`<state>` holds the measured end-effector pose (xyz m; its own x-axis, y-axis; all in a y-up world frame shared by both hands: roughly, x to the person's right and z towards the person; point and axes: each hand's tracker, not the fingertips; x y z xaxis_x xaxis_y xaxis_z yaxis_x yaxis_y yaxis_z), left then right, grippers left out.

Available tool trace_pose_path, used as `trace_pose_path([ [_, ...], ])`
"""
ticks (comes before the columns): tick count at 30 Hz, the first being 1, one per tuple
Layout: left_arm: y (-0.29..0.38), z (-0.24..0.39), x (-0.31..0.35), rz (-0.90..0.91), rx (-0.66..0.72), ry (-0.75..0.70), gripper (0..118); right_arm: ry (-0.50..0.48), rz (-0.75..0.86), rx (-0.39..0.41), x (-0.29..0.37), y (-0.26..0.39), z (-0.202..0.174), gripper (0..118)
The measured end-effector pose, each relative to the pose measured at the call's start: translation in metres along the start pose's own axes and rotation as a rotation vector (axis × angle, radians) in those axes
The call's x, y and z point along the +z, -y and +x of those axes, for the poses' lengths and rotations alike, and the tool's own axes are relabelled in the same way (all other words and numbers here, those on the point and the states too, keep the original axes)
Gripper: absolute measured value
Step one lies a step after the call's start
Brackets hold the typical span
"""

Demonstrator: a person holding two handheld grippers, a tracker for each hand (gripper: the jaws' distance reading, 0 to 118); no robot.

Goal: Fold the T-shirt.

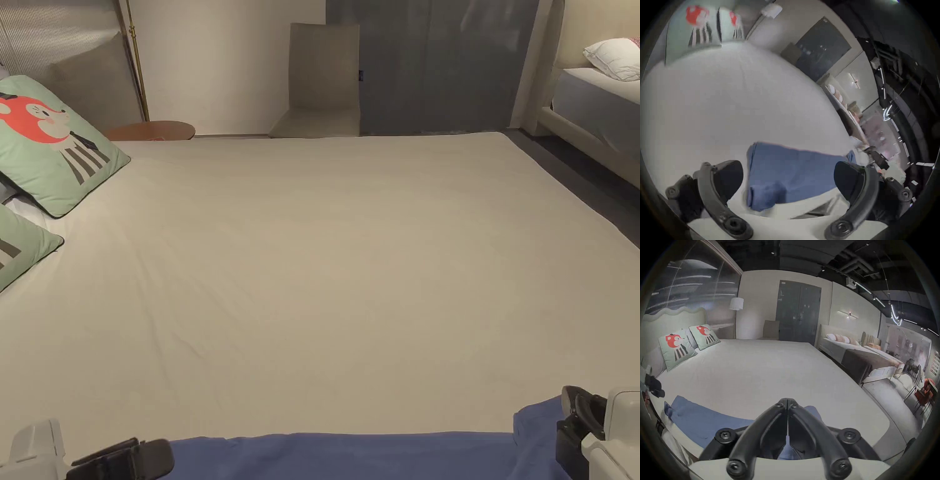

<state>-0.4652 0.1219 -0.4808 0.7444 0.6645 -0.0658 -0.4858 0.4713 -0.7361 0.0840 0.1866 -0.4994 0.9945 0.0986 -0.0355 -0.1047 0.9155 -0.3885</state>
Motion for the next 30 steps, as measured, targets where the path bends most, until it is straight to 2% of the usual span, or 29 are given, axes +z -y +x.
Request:
trace_pose_path([
  [3,-0.005,-0.041,-0.012,-0.072,0.105,0.066,110,0.001,-0.016,0.007,0.002,0.003,-0.006,1],
  [7,-0.007,-0.085,-0.034,-0.081,0.299,0.195,110,-0.003,-0.034,0.021,0.006,0.004,-0.018,1],
  [9,-0.005,-0.091,-0.047,-0.102,0.323,0.255,109,-0.002,-0.038,0.028,0.007,0.003,-0.021,1],
  [10,0.008,-0.056,-0.040,-0.100,0.331,0.281,108,-0.002,-0.039,0.029,0.007,0.001,-0.022,1],
  [11,0.009,-0.052,-0.044,-0.105,0.330,0.307,107,-0.003,-0.039,0.029,0.005,0.002,-0.020,1],
  [15,0.019,-0.050,-0.067,-0.156,0.304,0.324,100,-0.007,-0.034,0.034,0.006,-0.003,-0.028,1],
  [18,0.027,-0.033,-0.080,-0.211,0.267,0.208,49,-0.018,-0.030,0.027,0.006,-0.006,-0.032,1],
  [19,0.029,-0.032,-0.082,-0.202,0.243,0.163,20,-0.023,-0.028,0.029,0.006,-0.005,-0.032,1],
  [20,0.030,-0.032,-0.082,-0.198,0.263,0.163,11,-0.025,-0.026,0.031,0.006,-0.006,-0.033,1],
  [22,0.022,-0.036,-0.072,-0.182,0.330,0.234,10,-0.029,-0.023,0.035,0.007,-0.007,-0.033,1],
  [25,0.021,-0.030,-0.056,-0.171,0.288,0.172,8,-0.034,-0.018,0.036,0.006,-0.007,-0.030,1],
  [30,0.006,-0.069,-0.007,-0.058,0.330,0.106,8,-0.042,-0.008,0.028,0.006,-0.010,-0.031,1],
])
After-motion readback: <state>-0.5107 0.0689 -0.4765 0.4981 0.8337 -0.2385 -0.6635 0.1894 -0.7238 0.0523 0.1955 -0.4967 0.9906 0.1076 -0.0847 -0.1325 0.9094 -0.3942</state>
